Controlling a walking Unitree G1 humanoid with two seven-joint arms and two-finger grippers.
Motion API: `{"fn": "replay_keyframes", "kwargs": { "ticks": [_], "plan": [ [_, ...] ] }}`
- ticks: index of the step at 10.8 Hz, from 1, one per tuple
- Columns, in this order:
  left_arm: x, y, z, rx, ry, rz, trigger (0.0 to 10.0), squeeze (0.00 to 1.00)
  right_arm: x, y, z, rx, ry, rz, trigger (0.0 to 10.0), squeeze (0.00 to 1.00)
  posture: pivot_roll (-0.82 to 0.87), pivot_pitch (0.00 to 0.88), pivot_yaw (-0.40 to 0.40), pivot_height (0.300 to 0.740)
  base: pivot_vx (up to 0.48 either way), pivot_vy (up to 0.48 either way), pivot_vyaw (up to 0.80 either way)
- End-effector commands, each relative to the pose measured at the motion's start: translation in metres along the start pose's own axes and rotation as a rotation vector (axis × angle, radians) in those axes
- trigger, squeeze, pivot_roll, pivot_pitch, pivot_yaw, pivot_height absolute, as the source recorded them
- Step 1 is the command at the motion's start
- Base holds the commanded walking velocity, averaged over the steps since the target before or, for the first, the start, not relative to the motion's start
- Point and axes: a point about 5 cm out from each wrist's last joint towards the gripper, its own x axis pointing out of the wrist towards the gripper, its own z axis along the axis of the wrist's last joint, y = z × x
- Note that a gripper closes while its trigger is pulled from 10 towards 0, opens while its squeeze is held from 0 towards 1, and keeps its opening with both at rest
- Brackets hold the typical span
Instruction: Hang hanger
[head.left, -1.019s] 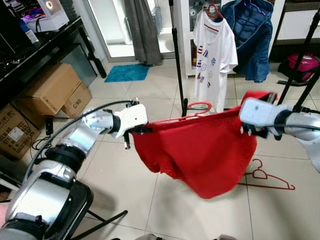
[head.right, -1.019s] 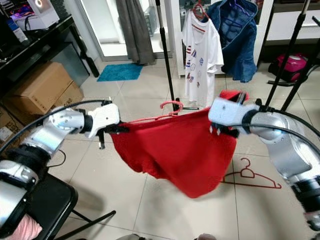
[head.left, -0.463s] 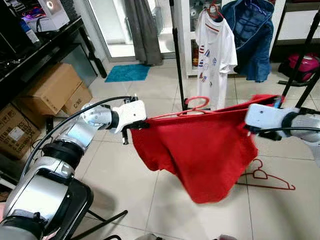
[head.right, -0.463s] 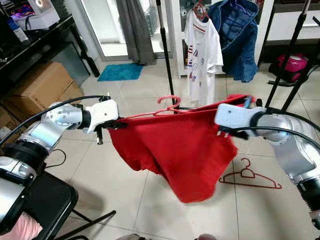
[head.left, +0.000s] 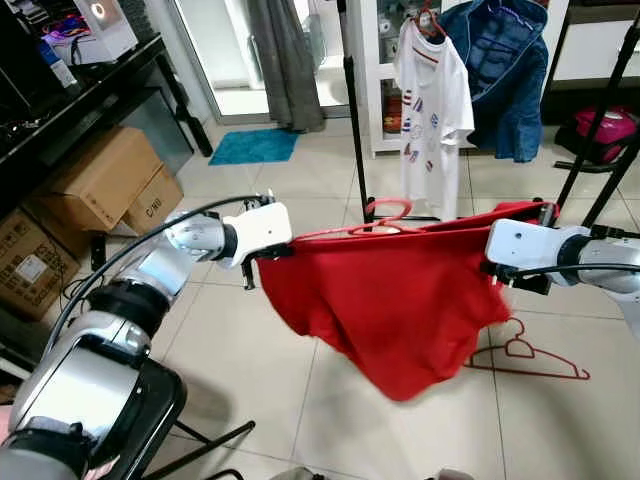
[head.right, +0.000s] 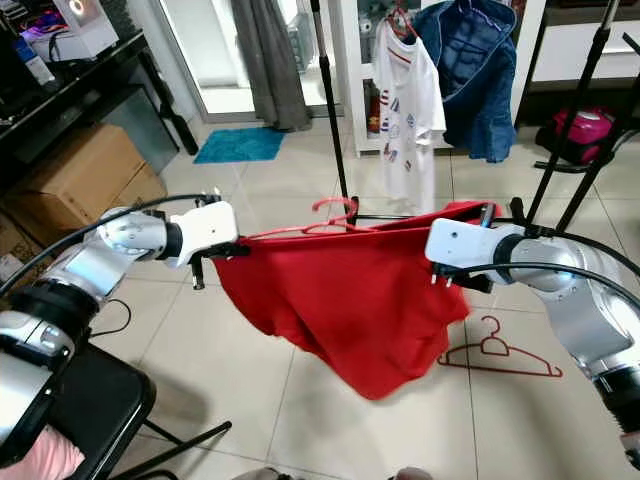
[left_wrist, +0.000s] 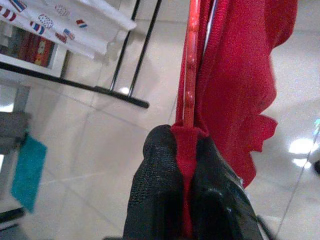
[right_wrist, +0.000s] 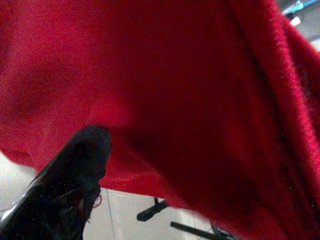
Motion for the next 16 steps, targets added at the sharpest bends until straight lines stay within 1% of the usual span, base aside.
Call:
{"fn": "replay_keyframes", "kwargs": {
  "ticks": [1,2,3,4,5,6,7,8,9,10,11,12,13,14,15,16],
  "plan": [
    [-0.020,0.005,-0.036,-0.052,0.169,0.047,0.0,0.00,-0.014,-0.014,-0.013,0.010,0.055,-0.047,10.0,1.00,-0.18,0.000,0.214,0.740,0.000,0.000,0.00],
    [-0.022,0.009,-0.036,-0.053,0.176,0.088,0.0,0.00,-0.016,-0.010,-0.015,0.004,0.061,-0.023,10.0,1.00,-0.18,0.000,0.214,0.740,0.000,0.000,0.00],
    [-0.022,0.014,-0.035,-0.022,0.197,0.147,0.0,0.00,-0.016,-0.004,-0.019,0.000,0.085,-0.001,10.0,1.00,-0.18,0.000,0.214,0.740,0.000,0.000,0.00],
    [-0.022,0.017,-0.033,-0.025,0.187,0.175,0.0,0.00,-0.016,-0.002,-0.021,-0.001,0.100,0.006,10.0,1.00,-0.18,0.000,0.215,0.740,0.000,0.000,0.00],
    [-0.020,0.021,-0.025,-0.092,0.104,0.209,0.0,0.00,-0.014,0.003,-0.014,0.025,0.060,0.013,10.0,1.00,-0.18,0.000,0.215,0.740,0.000,0.000,0.00],
    [-0.016,0.022,-0.017,-0.150,0.031,0.226,0.0,0.00,-0.010,0.008,0.000,0.072,-0.017,0.011,10.0,1.00,-0.18,0.000,0.213,0.740,0.000,0.000,0.00],
    [-0.012,0.022,-0.014,-0.163,0.014,0.233,0.0,0.00,-0.008,0.010,0.008,0.100,-0.063,0.008,10.0,1.00,-0.19,0.000,0.214,0.740,0.000,0.000,0.00],
    [-0.009,0.020,-0.012,-0.158,0.011,0.236,0.0,0.00,-0.005,0.010,0.010,0.113,-0.061,-0.016,10.0,1.00,-0.19,0.000,0.213,0.740,0.000,0.000,0.00],
    [-0.006,0.015,-0.012,-0.122,0.022,0.214,0.0,0.00,-0.005,0.001,0.003,0.134,-0.023,-0.099,10.0,1.00,-0.18,0.000,0.212,0.740,0.000,0.000,0.00],
    [-0.004,0.014,-0.012,-0.136,0.015,0.223,0.0,0.00,-0.006,-0.003,0.006,0.134,-0.034,-0.128,10.0,1.00,-0.18,0.000,0.207,0.740,0.000,0.000,0.00],
    [-0.003,0.015,-0.011,-0.158,-0.006,0.265,0.0,0.00,-0.006,-0.001,0.017,0.151,-0.092,-0.125,10.0,1.00,-0.18,0.000,0.194,0.740,0.000,0.000,0.00],
    [-0.003,0.019,-0.009,-0.186,-0.034,0.321,0.0,0.00,-0.003,0.005,0.031,0.159,-0.166,-0.091,10.0,1.00,-0.18,0.000,0.181,0.740,0.000,0.000,0.00],
    [-0.004,0.022,-0.007,-0.201,-0.048,0.375,0.0,0.00,0.000,0.016,0.046,0.143,-0.226,-0.035,10.0,1.00,-0.17,0.000,0.166,0.740,0.000,0.000,0.00],
    [-0.004,0.021,-0.009,-0.191,-0.041,0.368,0.0,0.00,0.002,0.016,0.055,0.110,-0.264,-0.027,10.0,1.00,-0.17,0.000,0.161,0.740,0.000,0.000,0.00],
    [-0.003,0.018,-0.008,-0.188,-0.055,0.344,0.0,0.00,0.001,0.017,0.062,0.081,-0.304,-0.015,10.0,1.00,-0.17,0.000,0.159,0.740,0.000,0.000,0.00],
    [-0.001,0.015,-0.006,-0.170,-0.072,0.320,0.0,0.00,0.002,0.024,0.070,0.055,-0.340,0.031,10.0,1.00,-0.17,0.000,0.160,0.740,0.000,0.000,0.00]
  ]
}}
